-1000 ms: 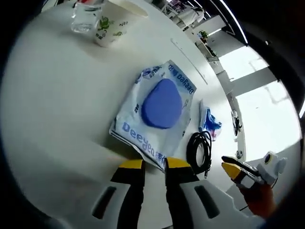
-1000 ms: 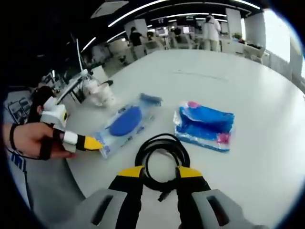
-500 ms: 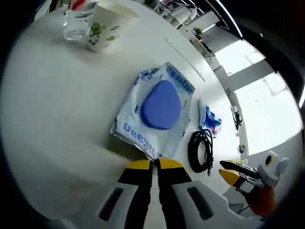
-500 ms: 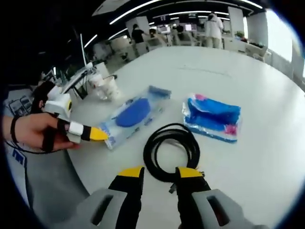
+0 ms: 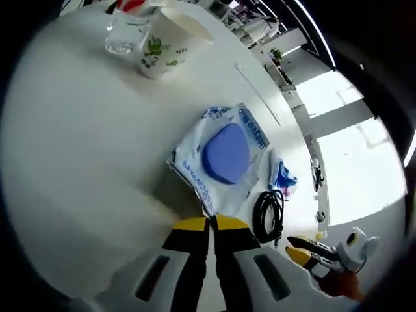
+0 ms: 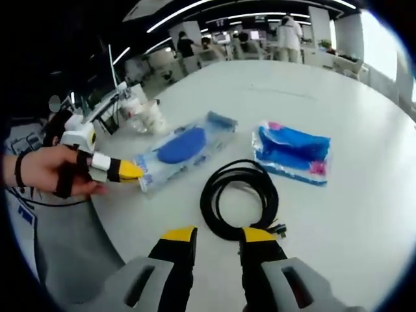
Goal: Arrange the tabletop items into an orderly group along one side of the table until the central work area is clear of visible clutter.
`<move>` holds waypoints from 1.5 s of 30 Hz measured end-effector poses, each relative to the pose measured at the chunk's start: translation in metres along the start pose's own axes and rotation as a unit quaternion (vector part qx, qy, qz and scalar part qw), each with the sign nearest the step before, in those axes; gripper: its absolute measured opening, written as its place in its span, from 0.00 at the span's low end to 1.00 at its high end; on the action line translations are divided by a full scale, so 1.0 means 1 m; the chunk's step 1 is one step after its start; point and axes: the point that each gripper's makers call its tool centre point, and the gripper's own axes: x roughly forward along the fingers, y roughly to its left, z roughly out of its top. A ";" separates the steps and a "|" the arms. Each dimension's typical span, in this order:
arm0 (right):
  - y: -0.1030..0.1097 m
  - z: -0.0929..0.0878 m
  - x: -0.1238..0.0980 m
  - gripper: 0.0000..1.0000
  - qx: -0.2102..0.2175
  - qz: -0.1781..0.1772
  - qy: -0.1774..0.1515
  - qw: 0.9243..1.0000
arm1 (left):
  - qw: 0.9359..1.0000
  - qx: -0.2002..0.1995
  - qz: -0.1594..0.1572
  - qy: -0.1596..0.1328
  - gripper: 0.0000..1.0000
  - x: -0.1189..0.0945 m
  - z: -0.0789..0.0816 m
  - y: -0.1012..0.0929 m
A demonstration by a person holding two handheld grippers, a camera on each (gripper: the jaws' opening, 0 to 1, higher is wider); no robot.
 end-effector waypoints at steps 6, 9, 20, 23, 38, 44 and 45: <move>0.006 0.001 0.002 0.24 -0.002 0.002 0.000 1.000 | 1.000 0.017 0.001 0.008 0.00 -0.013 -0.002 0.010; 0.011 0.002 0.005 0.24 -0.005 0.005 0.000 1.000 | 1.000 0.024 0.004 0.015 0.00 -0.023 -0.007 0.020; 0.031 0.010 0.017 0.24 -0.027 0.020 0.008 0.999 | 0.998 0.048 0.017 0.048 0.00 -0.052 -0.025 0.052; 0.035 0.014 0.021 0.24 -0.034 0.023 0.008 0.999 | 0.996 0.064 0.023 0.058 0.00 -0.060 -0.025 0.061; 0.057 0.014 0.041 0.24 -0.040 0.040 0.023 0.998 | 0.986 0.135 0.041 0.090 0.00 -0.085 -0.026 0.089; 0.069 0.016 0.049 0.24 -0.045 0.049 0.031 0.997 | 0.980 0.171 0.056 0.087 0.00 -0.093 -0.019 0.101; 0.071 0.017 0.050 0.24 -0.046 0.050 0.032 0.997 | 0.979 0.175 0.058 0.085 0.00 -0.094 -0.016 0.104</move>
